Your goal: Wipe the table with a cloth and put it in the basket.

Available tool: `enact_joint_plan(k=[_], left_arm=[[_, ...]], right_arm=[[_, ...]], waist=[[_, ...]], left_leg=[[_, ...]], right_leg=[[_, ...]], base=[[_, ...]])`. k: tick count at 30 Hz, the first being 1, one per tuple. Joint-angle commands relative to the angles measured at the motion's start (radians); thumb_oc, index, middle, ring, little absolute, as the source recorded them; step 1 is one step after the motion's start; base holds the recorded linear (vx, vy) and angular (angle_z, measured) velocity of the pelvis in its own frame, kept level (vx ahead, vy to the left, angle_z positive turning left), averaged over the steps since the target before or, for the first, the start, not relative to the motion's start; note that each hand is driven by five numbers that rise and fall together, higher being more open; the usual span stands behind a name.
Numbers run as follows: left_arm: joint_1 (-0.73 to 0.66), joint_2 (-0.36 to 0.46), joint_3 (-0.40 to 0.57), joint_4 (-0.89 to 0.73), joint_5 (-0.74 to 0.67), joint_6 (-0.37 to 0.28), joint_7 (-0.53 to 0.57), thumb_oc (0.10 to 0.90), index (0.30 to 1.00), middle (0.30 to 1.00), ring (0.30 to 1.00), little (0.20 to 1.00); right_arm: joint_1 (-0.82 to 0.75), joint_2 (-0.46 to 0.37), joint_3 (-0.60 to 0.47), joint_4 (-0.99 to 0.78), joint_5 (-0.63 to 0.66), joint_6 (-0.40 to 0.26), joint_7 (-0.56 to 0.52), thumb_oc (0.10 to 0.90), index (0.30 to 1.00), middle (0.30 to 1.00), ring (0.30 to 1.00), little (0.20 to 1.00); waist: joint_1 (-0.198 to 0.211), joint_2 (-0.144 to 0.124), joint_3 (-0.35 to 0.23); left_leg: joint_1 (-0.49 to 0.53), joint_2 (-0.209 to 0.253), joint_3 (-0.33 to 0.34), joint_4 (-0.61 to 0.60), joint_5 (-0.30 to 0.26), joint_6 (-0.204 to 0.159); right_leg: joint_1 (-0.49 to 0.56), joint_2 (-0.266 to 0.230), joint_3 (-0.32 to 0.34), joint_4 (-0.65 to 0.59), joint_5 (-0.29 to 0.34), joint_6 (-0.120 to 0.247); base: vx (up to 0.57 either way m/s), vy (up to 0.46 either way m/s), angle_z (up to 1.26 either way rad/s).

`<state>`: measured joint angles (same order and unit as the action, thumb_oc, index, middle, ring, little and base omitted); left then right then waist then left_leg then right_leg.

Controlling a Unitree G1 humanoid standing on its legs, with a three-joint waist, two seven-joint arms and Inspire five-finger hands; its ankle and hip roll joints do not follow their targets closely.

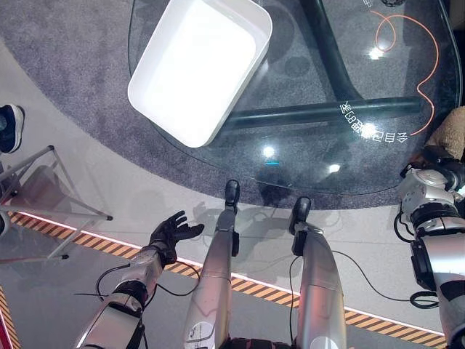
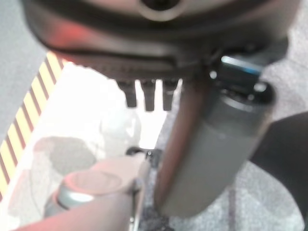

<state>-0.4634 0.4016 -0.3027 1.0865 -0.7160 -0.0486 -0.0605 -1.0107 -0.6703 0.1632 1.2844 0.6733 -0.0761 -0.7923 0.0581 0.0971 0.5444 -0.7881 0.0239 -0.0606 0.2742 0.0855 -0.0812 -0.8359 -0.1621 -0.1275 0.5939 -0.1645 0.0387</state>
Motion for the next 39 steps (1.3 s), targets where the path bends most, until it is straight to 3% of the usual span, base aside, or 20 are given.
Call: enact_joint_plan(k=[1,12,15,20,22,26,30,39], left_arm=[[0.022,0.023,0.022,0.068,-0.041,0.002,-0.003,0.800,0.900,0.900,0.900,0.900],[0.035,0.010,0.021,0.045,-0.037,-0.005,-0.002,0.800,0.900,0.900,0.900,0.900],[0.050,0.005,0.023,0.026,-0.035,-0.004,0.005,0.800,0.900,0.900,0.900,0.900],[0.060,-0.003,0.026,0.016,-0.027,-0.011,0.009,0.800,0.900,0.900,0.900,0.900],[0.067,-0.004,0.033,0.006,-0.017,-0.009,0.009,0.800,0.900,0.900,0.900,0.900],[0.072,-0.011,0.033,-0.010,-0.012,-0.010,0.014,0.800,0.900,0.900,0.900,0.900],[0.073,-0.012,0.032,-0.012,-0.011,-0.011,0.015,0.800,0.900,0.900,0.900,0.900],[0.079,0.002,0.063,-0.044,-0.021,-0.014,0.034,0.800,0.900,0.900,0.900,0.900]], right_arm=[[-0.033,-0.099,0.082,-0.071,-0.168,-0.105,0.014,0.100,0.300,0.300,0.300,0.200],[-0.098,-0.057,0.230,-0.246,-0.344,-0.049,0.093,0.100,0.300,0.300,0.300,0.200],[-0.111,-0.043,0.300,-0.348,-0.412,0.018,0.142,0.100,0.300,0.300,0.300,0.200],[-0.111,-0.028,0.356,-0.429,-0.451,0.061,0.216,0.100,0.300,0.300,0.300,0.200],[-0.106,-0.017,0.398,-0.481,-0.523,0.076,0.295,0.100,0.300,0.300,0.300,0.200],[-0.104,-0.008,0.465,-0.547,-0.583,0.067,0.383,0.100,0.300,0.300,0.300,0.200],[-0.101,-0.005,0.475,-0.563,-0.584,0.070,0.401,0.100,0.300,0.300,0.300,0.200],[-0.032,0.025,0.588,-0.817,-0.640,0.063,0.700,0.100,0.300,0.300,0.300,0.200]], waist=[[0.008,-0.006,-0.024],[0.014,-0.005,-0.024],[0.017,-0.006,-0.024],[0.020,-0.010,-0.024],[0.022,-0.013,-0.024],[0.025,-0.014,-0.024],[0.026,-0.014,-0.024],[0.024,-0.023,-0.024]], left_leg=[[0.014,-0.048,0.054,0.127,-0.109,0.063],[0.020,-0.056,0.052,0.112,-0.101,0.059],[0.028,-0.059,0.054,0.100,-0.095,0.058],[0.028,-0.061,0.055,0.098,-0.093,0.057],[0.032,-0.063,0.056,0.095,-0.091,0.056],[0.033,-0.063,0.059,0.092,-0.086,0.054],[0.036,-0.064,0.060,0.091,-0.085,0.054],[0.047,-0.065,0.064,0.072,-0.069,0.048]], right_leg=[[0.020,0.057,-0.025,-0.130,0.128,0.024],[0.026,0.057,-0.029,-0.143,0.125,0.019],[0.036,0.061,-0.033,-0.152,0.122,0.014],[0.039,0.061,-0.039,-0.155,0.118,0.010],[0.044,0.063,-0.042,-0.157,0.117,0.008],[0.049,0.062,-0.047,-0.160,0.114,0.004],[0.052,0.062,-0.048,-0.161,0.113,0.004],[0.064,0.065,-0.053,-0.169,0.107,0.004]], base=[[0.00,0.000,0.00],[0.00,0.004,-0.01],[0.00,0.011,-0.01],[0.00,0.000,0.00],[0.00,0.000,0.00],[0.00,0.000,0.00],[0.00,0.000,0.00],[0.00,0.000,0.00]])
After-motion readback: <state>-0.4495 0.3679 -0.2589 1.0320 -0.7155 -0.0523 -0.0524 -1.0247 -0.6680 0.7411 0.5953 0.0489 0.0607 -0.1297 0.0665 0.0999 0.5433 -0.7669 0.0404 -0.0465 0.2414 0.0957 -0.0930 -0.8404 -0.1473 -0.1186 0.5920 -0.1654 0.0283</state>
